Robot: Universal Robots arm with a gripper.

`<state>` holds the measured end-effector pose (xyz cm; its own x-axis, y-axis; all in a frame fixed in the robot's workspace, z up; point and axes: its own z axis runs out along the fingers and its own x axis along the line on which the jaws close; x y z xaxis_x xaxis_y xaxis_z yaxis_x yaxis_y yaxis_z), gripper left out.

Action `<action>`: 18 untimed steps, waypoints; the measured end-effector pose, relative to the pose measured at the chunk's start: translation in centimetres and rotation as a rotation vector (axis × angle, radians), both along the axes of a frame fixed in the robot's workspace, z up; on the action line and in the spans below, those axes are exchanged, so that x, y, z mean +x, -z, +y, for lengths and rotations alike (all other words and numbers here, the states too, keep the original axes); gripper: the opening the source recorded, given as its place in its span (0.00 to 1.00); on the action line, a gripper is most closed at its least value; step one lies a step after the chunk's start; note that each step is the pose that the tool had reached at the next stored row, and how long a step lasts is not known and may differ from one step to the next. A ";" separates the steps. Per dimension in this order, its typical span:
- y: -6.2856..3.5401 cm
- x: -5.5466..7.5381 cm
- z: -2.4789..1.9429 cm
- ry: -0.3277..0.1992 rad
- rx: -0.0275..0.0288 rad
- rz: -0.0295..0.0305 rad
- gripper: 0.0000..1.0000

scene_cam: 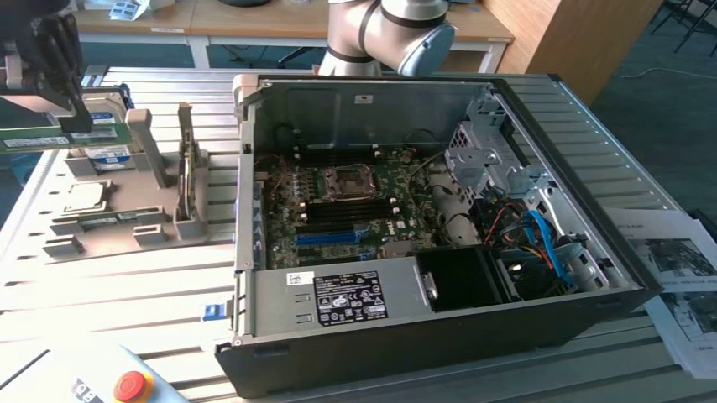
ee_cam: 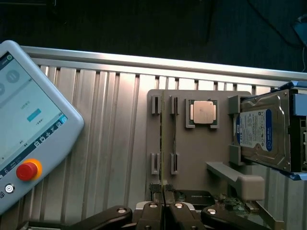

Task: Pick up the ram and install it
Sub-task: 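Pick up the ram and move it above insertion slot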

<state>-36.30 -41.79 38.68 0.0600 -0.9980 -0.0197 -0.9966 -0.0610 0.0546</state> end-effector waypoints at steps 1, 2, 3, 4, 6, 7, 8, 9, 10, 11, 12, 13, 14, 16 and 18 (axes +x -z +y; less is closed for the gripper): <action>-0.03 0.2 -0.02 0.000 0.0000 0.0011 0.12; -0.07 0.3 -0.04 0.000 0.0000 0.0023 0.12; -0.11 0.5 -0.06 0.000 0.0000 0.0035 0.12; -0.16 0.7 -0.08 0.000 0.0000 0.0050 0.12; -0.26 1.0 -0.12 0.000 0.0000 0.0082 0.12; -0.32 1.2 -0.15 0.000 0.0000 0.0102 0.12; -0.37 1.4 -0.18 0.000 0.0000 0.0121 0.12; -0.42 1.6 -0.20 0.000 0.0000 0.0139 0.12; -0.47 1.8 -0.23 0.000 0.0001 0.0158 0.12; -0.52 2.0 -0.26 0.000 0.0001 0.0176 0.12; -0.57 2.1 -0.28 0.000 0.0000 0.0194 0.12; -0.60 2.2 -0.30 0.000 0.0000 0.0204 0.12; -0.60 2.3 -0.30 0.000 -0.0001 0.0206 0.12; -0.60 2.3 -0.30 0.000 0.0000 0.0206 0.12; -0.60 2.3 -0.30 0.000 0.0000 0.0206 0.12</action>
